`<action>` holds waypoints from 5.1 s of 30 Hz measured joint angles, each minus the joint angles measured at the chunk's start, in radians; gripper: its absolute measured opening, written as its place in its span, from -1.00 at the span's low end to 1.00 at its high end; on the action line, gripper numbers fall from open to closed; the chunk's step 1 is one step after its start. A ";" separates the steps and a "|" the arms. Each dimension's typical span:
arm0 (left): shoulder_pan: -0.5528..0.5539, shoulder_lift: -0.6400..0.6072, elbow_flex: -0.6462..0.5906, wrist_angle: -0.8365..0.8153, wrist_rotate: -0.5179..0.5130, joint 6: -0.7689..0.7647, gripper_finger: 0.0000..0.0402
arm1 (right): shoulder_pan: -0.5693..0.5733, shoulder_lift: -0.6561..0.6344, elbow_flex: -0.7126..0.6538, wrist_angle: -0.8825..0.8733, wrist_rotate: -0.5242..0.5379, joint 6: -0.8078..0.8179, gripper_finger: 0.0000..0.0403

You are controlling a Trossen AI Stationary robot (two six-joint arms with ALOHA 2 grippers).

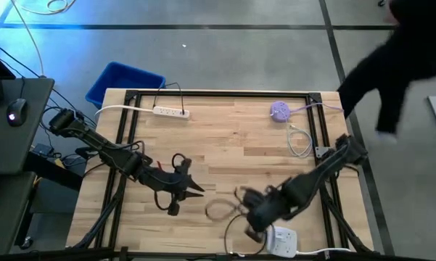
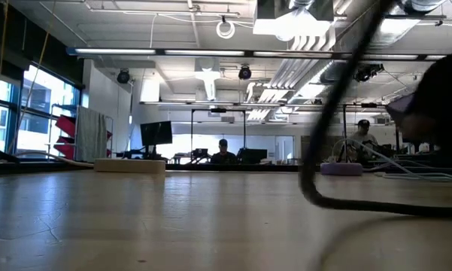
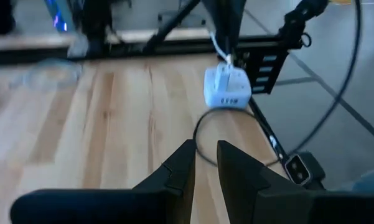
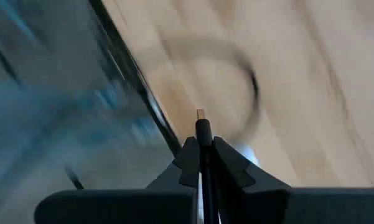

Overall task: Insert USB
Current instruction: Insert the black charger cable into the white charger adapter in the bottom white outlet extension

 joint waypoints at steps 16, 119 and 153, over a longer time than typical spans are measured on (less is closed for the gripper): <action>-0.052 0.003 0.000 0.265 0.015 0.387 -0.55 | -0.179 -0.045 0.000 0.466 0.003 -0.086 -1.00; 0.162 -0.170 0.000 0.303 0.603 -0.939 -1.00 | -0.025 0.023 0.153 0.698 0.473 -2.197 -0.45; 0.200 -0.142 0.000 0.260 0.646 -0.996 -1.00 | -0.060 0.101 0.151 0.677 0.603 -2.587 -0.70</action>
